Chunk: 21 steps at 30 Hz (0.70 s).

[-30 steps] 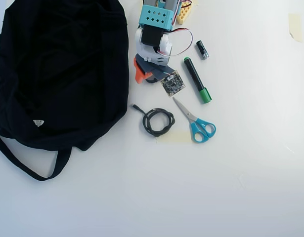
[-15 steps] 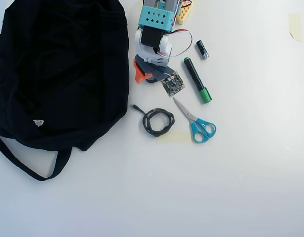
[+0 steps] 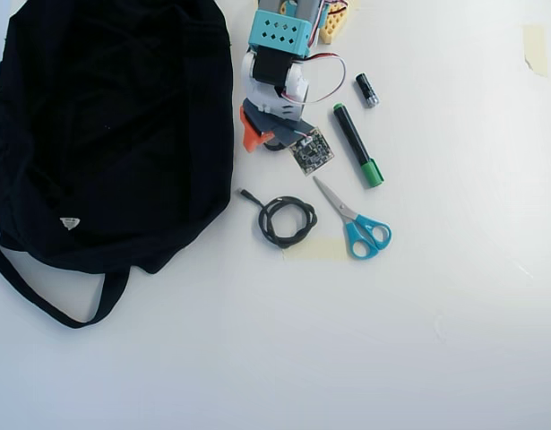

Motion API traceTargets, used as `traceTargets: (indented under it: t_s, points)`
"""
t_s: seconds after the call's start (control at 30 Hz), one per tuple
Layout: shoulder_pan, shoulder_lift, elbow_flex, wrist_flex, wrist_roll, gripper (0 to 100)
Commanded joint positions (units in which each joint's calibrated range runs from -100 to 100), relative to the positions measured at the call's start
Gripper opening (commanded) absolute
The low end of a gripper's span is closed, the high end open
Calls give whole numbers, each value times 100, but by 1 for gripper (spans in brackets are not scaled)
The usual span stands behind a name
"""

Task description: Put the bike light into the black bag

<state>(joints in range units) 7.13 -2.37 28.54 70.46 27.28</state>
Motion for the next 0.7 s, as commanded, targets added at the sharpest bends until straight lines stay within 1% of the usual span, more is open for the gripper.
traceTargets:
  t_s: [0.0,0.57,0.67]
  points:
    - [65,-21,-158,-35,31,26]
    - [65,29,-149,-61,-48,26]
    - [65,245,-158,-61,-179,26]
